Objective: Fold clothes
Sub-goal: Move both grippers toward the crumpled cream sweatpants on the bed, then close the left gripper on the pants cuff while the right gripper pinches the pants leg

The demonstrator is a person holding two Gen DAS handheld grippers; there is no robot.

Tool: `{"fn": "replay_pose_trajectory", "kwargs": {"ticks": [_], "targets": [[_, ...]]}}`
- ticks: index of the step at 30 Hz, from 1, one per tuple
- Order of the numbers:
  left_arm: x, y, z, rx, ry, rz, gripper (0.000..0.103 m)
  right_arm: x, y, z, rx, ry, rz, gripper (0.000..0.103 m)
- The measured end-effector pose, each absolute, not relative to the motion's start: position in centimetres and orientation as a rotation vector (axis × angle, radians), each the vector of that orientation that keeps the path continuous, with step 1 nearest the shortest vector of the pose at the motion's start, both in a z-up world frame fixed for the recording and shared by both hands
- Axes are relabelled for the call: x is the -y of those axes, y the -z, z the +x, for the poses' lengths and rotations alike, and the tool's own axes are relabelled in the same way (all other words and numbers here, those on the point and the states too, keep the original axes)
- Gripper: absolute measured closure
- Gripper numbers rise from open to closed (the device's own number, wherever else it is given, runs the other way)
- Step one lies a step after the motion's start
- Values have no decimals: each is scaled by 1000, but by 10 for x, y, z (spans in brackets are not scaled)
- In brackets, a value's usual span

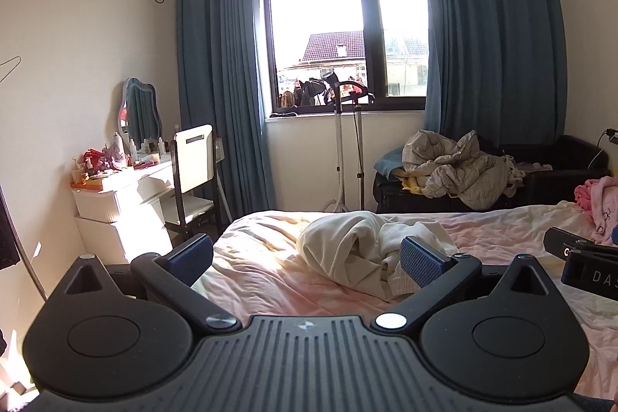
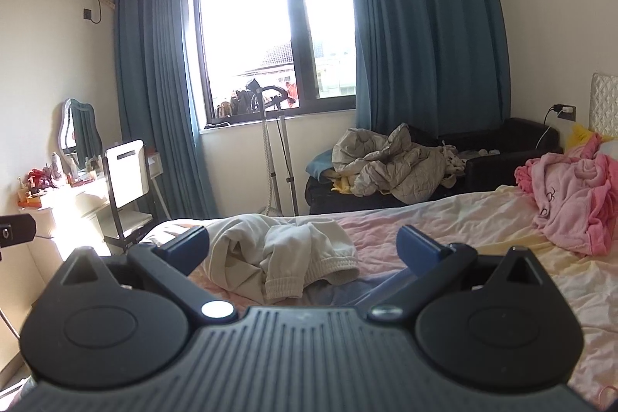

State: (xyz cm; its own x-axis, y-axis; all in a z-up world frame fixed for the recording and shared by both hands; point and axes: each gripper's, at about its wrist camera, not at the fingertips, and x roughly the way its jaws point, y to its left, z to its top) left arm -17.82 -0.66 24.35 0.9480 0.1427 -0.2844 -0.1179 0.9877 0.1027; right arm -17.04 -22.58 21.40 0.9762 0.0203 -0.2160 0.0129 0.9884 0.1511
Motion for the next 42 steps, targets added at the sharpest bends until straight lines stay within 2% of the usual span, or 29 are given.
{"fn": "replay_pose_trajectory", "kwargs": {"ticks": [9, 14, 17, 22, 29, 36, 42], "targets": [[5, -257, -139, -277, -165, 111, 0, 240, -224, -124, -253, 63, 145, 0], [9, -242, -85, -307, -112, 71, 0, 250, -217, -75, -257, 121, 160, 0], [17, -223, -52, -260, -36, 131, 0, 260, -212, -42, -231, 129, 243, 0], [29, -157, 4, -213, 16, 247, 0, 274, -174, 9, -254, 174, 301, 0], [48, -41, 75, -274, 155, 296, 0, 276, -80, 64, -338, 176, 160, 0], [74, 43, 111, -255, 231, 482, 0, 285, -32, 98, -383, 149, 153, 0], [105, 93, 148, -253, 215, 638, 14, 293, 6, 127, -419, 125, 160, 0]]}}
